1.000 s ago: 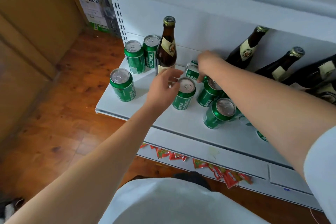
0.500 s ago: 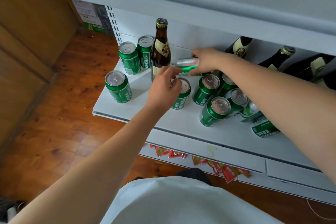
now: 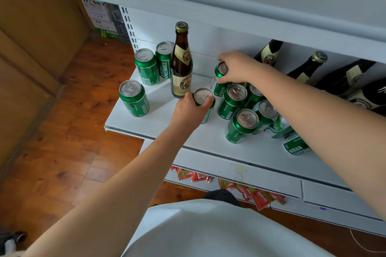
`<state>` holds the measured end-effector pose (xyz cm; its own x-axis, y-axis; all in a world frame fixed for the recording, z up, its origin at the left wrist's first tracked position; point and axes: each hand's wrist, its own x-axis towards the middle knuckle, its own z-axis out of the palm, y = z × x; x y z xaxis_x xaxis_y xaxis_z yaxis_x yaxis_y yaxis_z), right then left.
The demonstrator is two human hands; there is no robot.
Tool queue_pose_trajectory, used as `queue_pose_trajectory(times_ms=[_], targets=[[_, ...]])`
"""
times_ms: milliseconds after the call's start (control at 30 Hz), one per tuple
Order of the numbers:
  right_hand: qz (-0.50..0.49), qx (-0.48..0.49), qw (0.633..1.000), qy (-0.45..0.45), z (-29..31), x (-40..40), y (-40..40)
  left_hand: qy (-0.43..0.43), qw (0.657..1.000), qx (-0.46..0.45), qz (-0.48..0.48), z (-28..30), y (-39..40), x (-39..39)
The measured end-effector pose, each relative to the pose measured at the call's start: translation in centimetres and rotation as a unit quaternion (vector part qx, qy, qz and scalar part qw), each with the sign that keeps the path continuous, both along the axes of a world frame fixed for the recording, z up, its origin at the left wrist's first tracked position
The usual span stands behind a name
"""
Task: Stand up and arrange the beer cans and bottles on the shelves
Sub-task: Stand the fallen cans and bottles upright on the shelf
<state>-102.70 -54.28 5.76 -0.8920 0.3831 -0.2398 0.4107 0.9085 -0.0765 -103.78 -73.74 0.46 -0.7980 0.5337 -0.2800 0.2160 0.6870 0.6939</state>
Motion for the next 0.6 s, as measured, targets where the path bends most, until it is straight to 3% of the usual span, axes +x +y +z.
queue_pose_trajectory(times_ms=[233, 300, 367, 433, 500, 533, 600], targets=[[-0.097, -0.026, 0.973, 0.208, 1.5, 5.2, -4.6, -0.034, 0.999, 0.025, 0.022, 0.8, 0.9, 0.4], [-0.111, -0.031, 0.96, 0.257, 1.2, 6.8, -6.3, 0.03, 0.999, 0.028, 0.006, 1.8, 0.4, 0.9], [-0.119, -0.033, 0.94, 0.318, 1.0, 8.0, -8.0, 0.137, 0.986, 0.09, -0.005, 3.5, -1.5, 1.3], [-0.121, -0.024, 0.919, 0.374, 0.9, 9.0, -9.6, 0.271, 0.946, 0.178, -0.01, 5.1, -4.5, 1.2], [-0.129, -0.004, 0.917, 0.378, 0.4, 10.1, -10.9, 0.404, 0.894, 0.193, 0.035, 5.6, -7.7, 0.1], [-0.14, 0.014, 0.92, 0.366, -0.1, 10.8, -11.3, 0.436, 0.878, 0.18, 0.08, 5.5, -9.1, -0.8], [-0.173, 0.046, 0.929, 0.323, -1.5, 12.3, -11.9, 0.379, 0.897, 0.136, 0.184, 4.5, -11.1, -3.1]])
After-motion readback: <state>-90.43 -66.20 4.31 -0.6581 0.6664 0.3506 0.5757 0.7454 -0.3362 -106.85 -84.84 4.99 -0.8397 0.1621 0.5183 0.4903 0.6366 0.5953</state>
